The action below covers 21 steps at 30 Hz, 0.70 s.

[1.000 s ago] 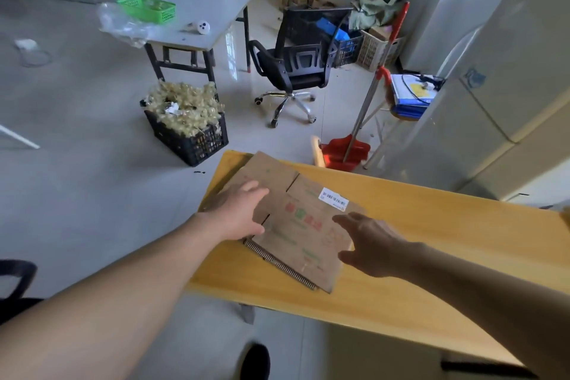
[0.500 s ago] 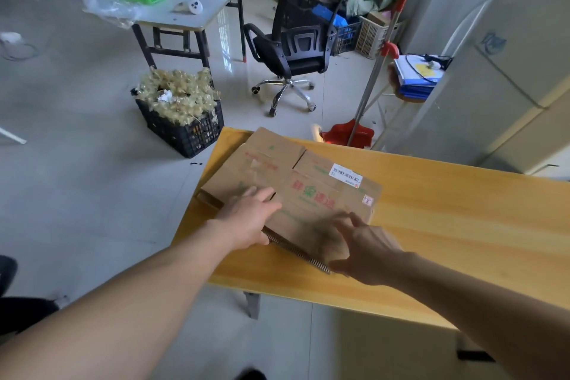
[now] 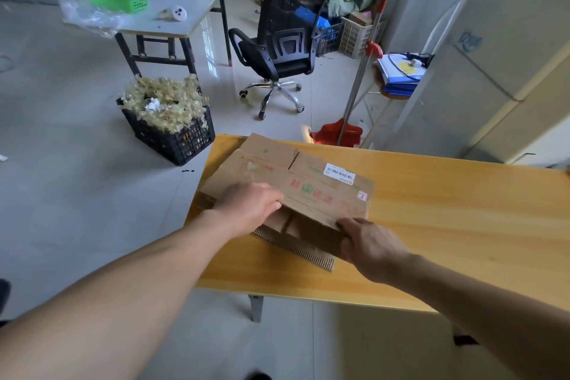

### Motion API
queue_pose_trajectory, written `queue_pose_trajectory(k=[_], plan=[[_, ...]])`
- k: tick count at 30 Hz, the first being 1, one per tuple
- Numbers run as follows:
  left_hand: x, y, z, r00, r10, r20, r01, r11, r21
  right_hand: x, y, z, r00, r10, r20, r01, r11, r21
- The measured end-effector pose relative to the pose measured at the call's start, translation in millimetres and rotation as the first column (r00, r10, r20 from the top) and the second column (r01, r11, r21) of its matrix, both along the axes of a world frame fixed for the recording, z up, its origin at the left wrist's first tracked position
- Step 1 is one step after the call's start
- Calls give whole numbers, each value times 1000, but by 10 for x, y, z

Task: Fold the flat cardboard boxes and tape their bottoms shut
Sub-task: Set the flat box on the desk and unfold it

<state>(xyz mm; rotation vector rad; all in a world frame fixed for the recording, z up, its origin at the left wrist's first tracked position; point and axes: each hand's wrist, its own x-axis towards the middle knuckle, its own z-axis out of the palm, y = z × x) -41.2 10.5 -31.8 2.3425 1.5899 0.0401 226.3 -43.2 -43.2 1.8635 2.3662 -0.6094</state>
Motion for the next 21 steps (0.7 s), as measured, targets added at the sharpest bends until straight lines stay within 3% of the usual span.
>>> queue_pose_trajectory(k=[5,7,13,18,21], plan=[[118,150,581,984,69,164,-99,979,180,101,94,560,985,-141,-96,156,972,173],[179,212,886,971,113,212,-149,975,163,189,144,893,966,-217,-140,242,950,196],[200,479,1524,984,134,116,-144,986,85,541,155,1766,891,-414,-187,446,875,189],[523,533,1749,998,22,65,-22,1000,-1,970,-132,2183,815,-540,-209,574,801,170],[943,513,1827,991,-2,133,-2,1000,31,1264,-345,2333,760,-612,-218,647,743,171]])
